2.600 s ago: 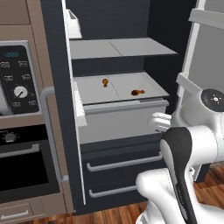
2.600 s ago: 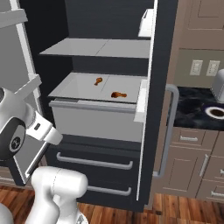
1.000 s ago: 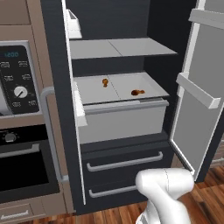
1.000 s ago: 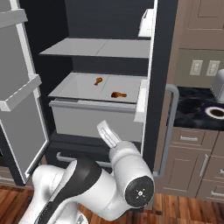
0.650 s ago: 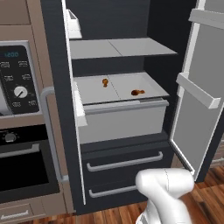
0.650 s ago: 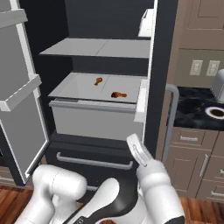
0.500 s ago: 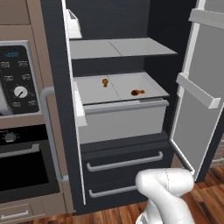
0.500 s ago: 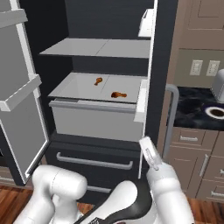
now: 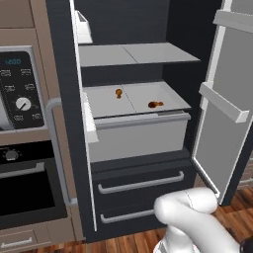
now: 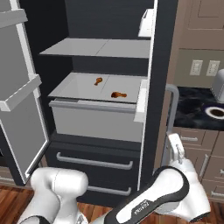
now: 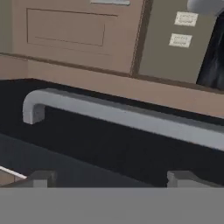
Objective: Place the chicken drumstick on the counter behind the older chicken drumstick on the same shelf of the fridge to maintain FIFO order. Close the fridge door when finished.
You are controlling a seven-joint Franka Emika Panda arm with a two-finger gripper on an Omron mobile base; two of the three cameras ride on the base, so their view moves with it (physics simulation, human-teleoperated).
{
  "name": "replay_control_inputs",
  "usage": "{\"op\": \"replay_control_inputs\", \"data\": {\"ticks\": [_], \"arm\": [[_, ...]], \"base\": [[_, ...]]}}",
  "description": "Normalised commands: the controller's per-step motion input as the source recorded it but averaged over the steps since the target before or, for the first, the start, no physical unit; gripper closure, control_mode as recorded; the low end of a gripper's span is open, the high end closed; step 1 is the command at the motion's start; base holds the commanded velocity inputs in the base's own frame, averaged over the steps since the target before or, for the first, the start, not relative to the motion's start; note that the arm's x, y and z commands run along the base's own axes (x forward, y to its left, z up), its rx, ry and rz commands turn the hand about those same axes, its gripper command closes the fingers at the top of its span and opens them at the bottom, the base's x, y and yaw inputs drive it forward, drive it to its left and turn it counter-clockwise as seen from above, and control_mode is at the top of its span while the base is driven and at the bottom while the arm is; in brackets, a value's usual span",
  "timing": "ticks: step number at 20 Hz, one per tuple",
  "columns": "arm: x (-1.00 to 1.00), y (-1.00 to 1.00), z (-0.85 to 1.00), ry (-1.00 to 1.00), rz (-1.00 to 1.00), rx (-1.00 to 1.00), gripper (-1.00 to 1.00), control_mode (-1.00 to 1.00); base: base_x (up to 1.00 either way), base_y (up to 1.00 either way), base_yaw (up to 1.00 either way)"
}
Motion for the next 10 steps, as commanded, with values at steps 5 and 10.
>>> {"op": "replay_control_inputs", "data": {"ticks": [5, 10], "arm": [[0.68, -0.48, -0.21, 0.00, 0.10, 0.13, -1.00, -1.00], [0.78, -0.31, -0.25, 0.00, 0.18, 0.01, -1.00, -1.00]], "base": [[0.00, 0.00, 0.00], [0.00, 0.00, 0.00]]}}
